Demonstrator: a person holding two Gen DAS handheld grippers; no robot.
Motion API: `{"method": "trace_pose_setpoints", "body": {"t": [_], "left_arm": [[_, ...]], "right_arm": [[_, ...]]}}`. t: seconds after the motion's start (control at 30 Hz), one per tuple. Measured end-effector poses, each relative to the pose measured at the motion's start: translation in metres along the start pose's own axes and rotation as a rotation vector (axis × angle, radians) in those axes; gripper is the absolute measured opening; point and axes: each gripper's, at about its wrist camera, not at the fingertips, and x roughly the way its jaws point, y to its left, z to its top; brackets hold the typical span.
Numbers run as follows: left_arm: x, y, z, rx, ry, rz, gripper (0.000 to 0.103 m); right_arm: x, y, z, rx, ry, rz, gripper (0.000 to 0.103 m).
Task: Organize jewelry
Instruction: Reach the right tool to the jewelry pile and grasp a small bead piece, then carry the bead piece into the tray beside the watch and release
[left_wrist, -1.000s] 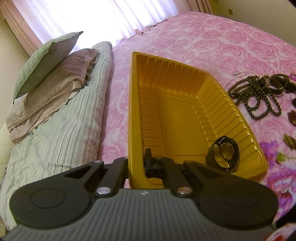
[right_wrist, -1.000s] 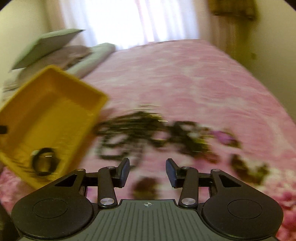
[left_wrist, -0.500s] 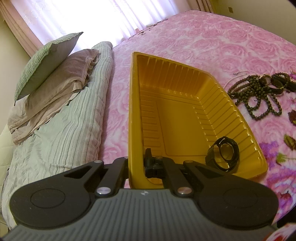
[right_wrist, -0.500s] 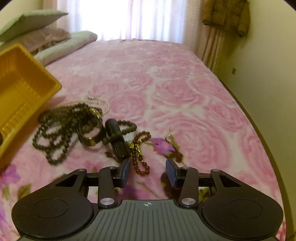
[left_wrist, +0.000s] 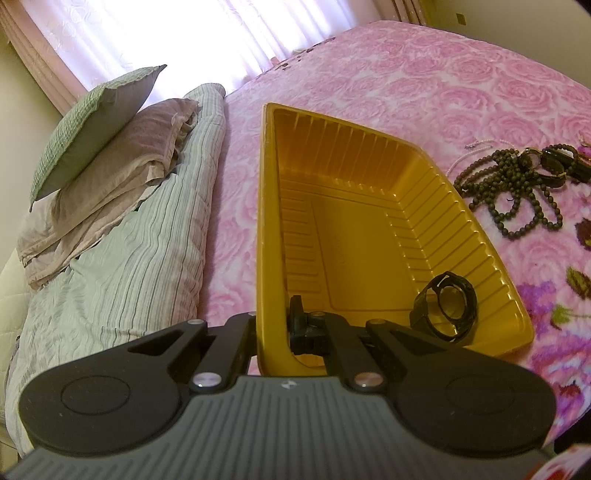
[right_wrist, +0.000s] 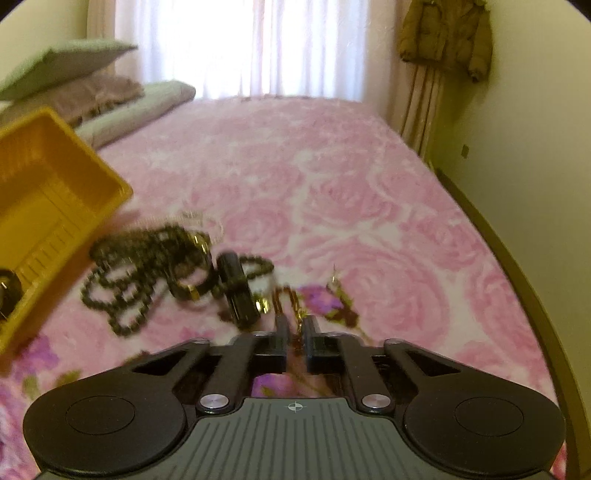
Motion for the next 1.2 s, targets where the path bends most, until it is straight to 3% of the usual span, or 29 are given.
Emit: {"method": "trace_pose_setpoints", "body": {"t": [0.2, 0.53, 0.77, 0.97, 1.2], "left_arm": [[0.0, 0.001, -0.002, -0.011, -0.003, -0.004, 0.002], [0.0, 0.001, -0.004, -0.017, -0.003, -0.006, 0.002], [0.001, 0.001, -0.003, -0.016, -0.009, -0.006, 0.002], [0.001, 0.001, -0.003, -0.017, -0.008, -0.007, 0.002], [0.002, 0.002, -0.003, -0.02, -0.007, -0.009, 0.002]], "right_arm": [[-0.017, 0.004, 0.021, 0.0, -0.046, 0.007, 0.004], [-0.018, -0.009, 0.01, 0.082, -0.01, 0.024, 0.003], [-0.038, 0.0, 0.037, 0.046, -0.072, 0.066, 0.003], [-0.048, 0.036, 0.065, 0.001, -0.116, 0.181, 0.003], [-0.031, 0.102, 0.09, -0.046, -0.103, 0.389, 0.003]]}}
